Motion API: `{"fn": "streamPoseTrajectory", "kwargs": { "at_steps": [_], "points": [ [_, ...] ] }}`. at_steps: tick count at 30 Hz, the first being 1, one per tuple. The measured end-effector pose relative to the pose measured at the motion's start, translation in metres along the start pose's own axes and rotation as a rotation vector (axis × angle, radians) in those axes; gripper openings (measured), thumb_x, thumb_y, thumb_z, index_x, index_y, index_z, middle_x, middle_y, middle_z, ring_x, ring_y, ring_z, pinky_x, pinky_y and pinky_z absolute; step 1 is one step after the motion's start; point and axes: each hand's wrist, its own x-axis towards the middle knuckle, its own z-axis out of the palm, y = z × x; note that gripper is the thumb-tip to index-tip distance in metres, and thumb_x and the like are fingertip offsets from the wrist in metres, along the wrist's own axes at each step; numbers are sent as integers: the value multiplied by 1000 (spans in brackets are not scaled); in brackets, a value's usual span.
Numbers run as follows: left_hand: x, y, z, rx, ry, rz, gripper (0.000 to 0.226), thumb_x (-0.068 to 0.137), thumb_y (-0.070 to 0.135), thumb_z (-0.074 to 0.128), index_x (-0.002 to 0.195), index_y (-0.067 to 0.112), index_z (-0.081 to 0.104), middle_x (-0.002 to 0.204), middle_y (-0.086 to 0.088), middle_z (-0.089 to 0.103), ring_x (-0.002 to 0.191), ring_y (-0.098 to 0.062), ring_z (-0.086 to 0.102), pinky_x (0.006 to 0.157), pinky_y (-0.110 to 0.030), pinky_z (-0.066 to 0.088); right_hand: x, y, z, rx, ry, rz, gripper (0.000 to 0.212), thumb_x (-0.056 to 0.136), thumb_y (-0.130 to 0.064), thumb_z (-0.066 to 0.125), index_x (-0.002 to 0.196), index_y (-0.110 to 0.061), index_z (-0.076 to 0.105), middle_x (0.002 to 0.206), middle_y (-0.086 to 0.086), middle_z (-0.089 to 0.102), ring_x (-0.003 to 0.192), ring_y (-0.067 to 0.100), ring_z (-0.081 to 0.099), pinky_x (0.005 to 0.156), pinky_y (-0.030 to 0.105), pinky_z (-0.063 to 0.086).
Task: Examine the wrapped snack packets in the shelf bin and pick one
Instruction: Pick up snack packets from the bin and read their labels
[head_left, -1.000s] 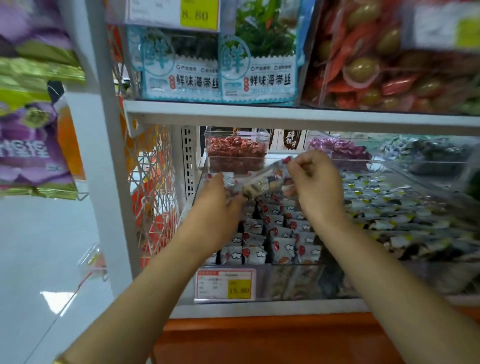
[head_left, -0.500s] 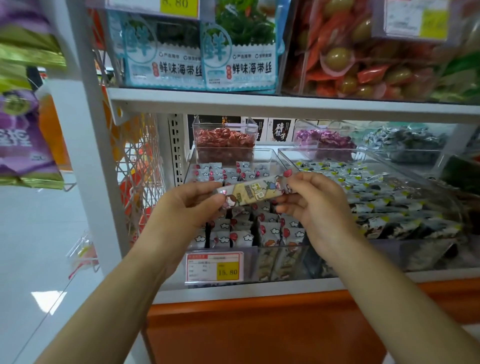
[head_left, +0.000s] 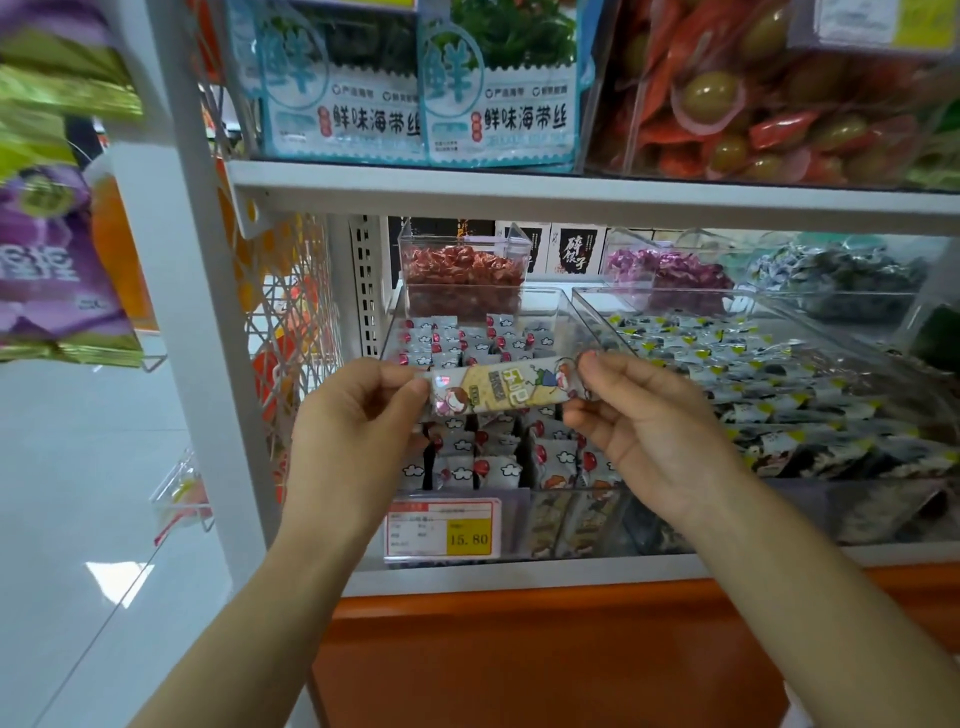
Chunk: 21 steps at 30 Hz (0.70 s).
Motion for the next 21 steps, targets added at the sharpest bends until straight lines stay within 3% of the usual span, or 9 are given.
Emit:
{"fn": "streamPoseTrajectory", "kwargs": {
  "at_steps": [4, 9, 13, 17, 21],
  "points": [
    [2, 0, -4, -43, -1, -70, 12, 94, 11, 51, 84, 8, 57, 55, 7, 62, 51, -12, 62, 49, -25, 55, 1, 0, -3, 23, -67, 30, 14, 67, 3, 61, 78, -1, 69, 70, 8, 71, 60, 17, 68, 55, 20, 55],
    [5, 1, -8, -207, -76, -179, 11, 94, 12, 50, 93, 4, 57, 52, -1, 63, 47, -11, 61, 52, -25, 54, 4, -1, -8, -77, -63, -31, 22, 77, 15, 56, 94, 3, 65, 79, 11, 70, 66, 19, 70, 61, 22, 57],
    [6, 4, -8, -357, -167, -234, 9, 90, 15, 56, 86, 8, 59, 68, -3, 70, 62, -16, 68, 56, -21, 55, 5, 3, -10, -309, 3, -183, 19, 80, 14, 58, 85, -3, 65, 74, 4, 72, 69, 20, 71, 65, 23, 58],
    [4, 4, -8, -262, -205, -175, 33, 68, 35, 64, 87, 9, 59, 74, -2, 72, 68, -17, 69, 58, -19, 54, 4, 3, -9, -431, 3, -225, 24, 83, 13, 56, 78, -9, 67, 83, 9, 73, 77, 21, 72, 71, 27, 58],
    [3, 0, -6, -230, -188, -162, 25, 80, 23, 64, 97, 7, 58, 82, -6, 72, 74, -21, 71, 62, -21, 56, 0, 2, -6, -383, -57, -188, 16, 88, -2, 55, 79, -8, 67, 96, 17, 69, 80, 25, 71, 73, 36, 59]
  ]
}}
